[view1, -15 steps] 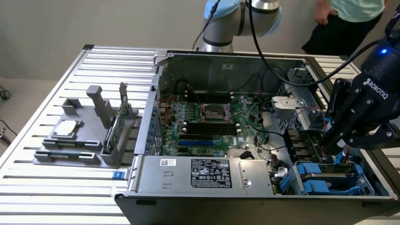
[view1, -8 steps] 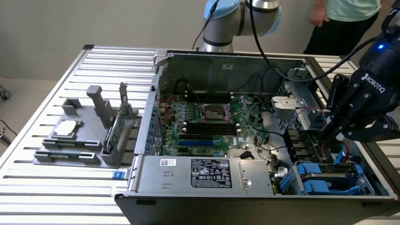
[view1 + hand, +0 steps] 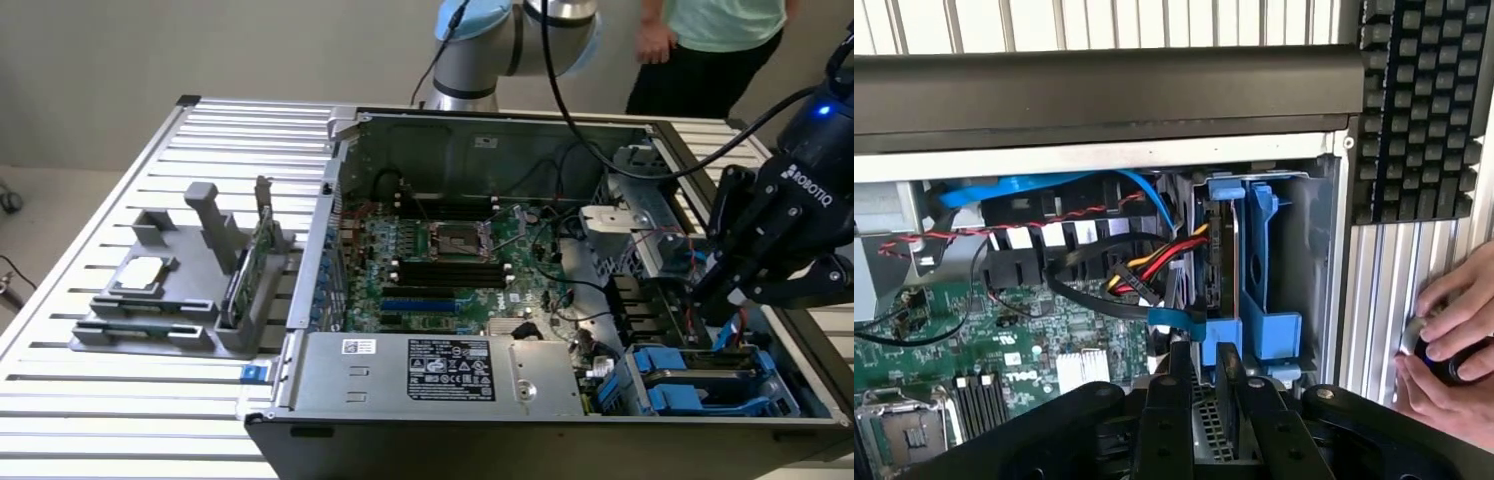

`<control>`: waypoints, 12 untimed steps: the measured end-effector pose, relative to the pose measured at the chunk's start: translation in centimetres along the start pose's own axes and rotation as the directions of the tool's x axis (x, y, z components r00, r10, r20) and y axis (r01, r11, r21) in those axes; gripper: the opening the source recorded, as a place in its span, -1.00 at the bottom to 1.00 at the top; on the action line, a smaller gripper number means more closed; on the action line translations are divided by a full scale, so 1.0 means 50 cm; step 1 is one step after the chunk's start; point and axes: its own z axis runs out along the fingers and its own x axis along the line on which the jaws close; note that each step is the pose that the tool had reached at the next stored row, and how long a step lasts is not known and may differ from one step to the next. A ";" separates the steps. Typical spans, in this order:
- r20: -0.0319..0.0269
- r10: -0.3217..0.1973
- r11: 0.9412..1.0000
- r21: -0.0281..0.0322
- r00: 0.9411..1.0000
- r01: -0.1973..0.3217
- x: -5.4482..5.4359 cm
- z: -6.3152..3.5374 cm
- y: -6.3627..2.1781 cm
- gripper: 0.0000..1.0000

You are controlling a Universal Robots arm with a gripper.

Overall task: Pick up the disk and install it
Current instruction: 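Insert the second disk wire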

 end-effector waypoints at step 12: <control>-0.001 0.000 1.000 0.000 1.000 0.000 0.003 0.017 0.014 -0.67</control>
